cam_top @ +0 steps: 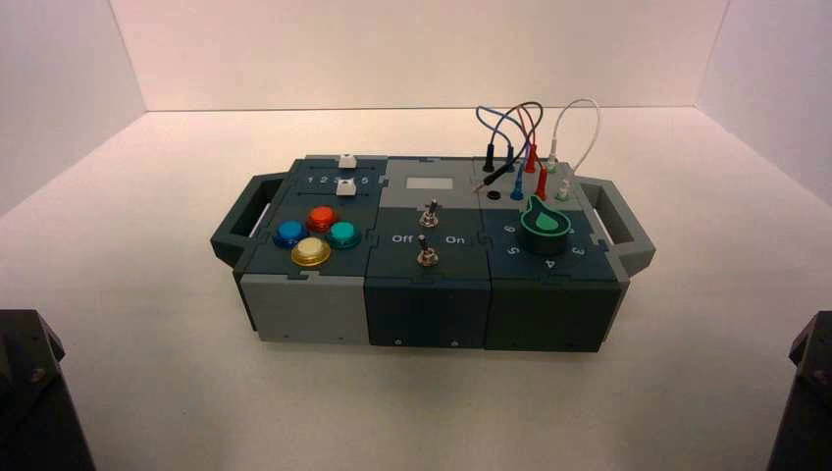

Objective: Move the bottom slider to position 2.

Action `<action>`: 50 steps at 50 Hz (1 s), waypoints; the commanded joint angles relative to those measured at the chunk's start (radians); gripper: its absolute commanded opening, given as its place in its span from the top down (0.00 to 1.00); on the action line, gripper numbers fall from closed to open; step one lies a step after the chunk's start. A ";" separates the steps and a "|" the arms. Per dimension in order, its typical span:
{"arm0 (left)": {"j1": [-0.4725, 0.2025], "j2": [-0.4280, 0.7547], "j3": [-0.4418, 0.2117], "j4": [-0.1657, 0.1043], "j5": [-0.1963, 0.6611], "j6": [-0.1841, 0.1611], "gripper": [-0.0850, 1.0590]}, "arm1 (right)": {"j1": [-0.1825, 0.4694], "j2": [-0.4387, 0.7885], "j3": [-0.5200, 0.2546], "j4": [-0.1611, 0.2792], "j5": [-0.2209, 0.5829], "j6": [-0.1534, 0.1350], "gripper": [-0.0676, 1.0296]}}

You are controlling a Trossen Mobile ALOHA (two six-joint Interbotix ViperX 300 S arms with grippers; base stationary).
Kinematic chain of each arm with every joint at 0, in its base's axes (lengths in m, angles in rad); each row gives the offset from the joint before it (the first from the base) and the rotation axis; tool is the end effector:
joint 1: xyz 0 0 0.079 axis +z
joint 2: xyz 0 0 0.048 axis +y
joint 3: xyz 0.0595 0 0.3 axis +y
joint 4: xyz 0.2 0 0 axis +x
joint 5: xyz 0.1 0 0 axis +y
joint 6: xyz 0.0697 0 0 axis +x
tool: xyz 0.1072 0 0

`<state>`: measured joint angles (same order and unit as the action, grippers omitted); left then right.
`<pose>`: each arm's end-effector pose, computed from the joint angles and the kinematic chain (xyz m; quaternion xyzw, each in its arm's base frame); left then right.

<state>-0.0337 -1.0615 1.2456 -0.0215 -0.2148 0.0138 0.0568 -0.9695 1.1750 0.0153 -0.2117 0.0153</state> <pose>0.2387 -0.0072 0.2757 -0.0039 -0.0153 -0.0146 0.9998 0.2565 0.0140 0.2857 0.0152 -0.0027 0.0268 0.9995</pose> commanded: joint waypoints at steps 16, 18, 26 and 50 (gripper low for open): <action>-0.018 0.028 -0.046 0.000 0.011 0.002 0.95 | 0.015 0.005 -0.031 0.003 0.021 0.003 0.96; -0.025 0.035 -0.052 0.000 0.018 0.002 0.95 | 0.017 0.006 -0.035 0.003 0.032 0.003 0.96; -0.078 0.058 -0.083 -0.014 0.094 -0.009 0.95 | 0.060 0.021 -0.060 0.003 0.098 0.003 0.96; -0.225 0.133 -0.282 -0.031 0.591 -0.051 0.95 | 0.379 0.268 -0.204 0.009 0.449 0.003 0.96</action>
<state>-0.2424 -0.9541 1.0232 -0.0522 0.2945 -0.0353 0.3743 -0.7486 1.0201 0.0169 0.1902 0.0153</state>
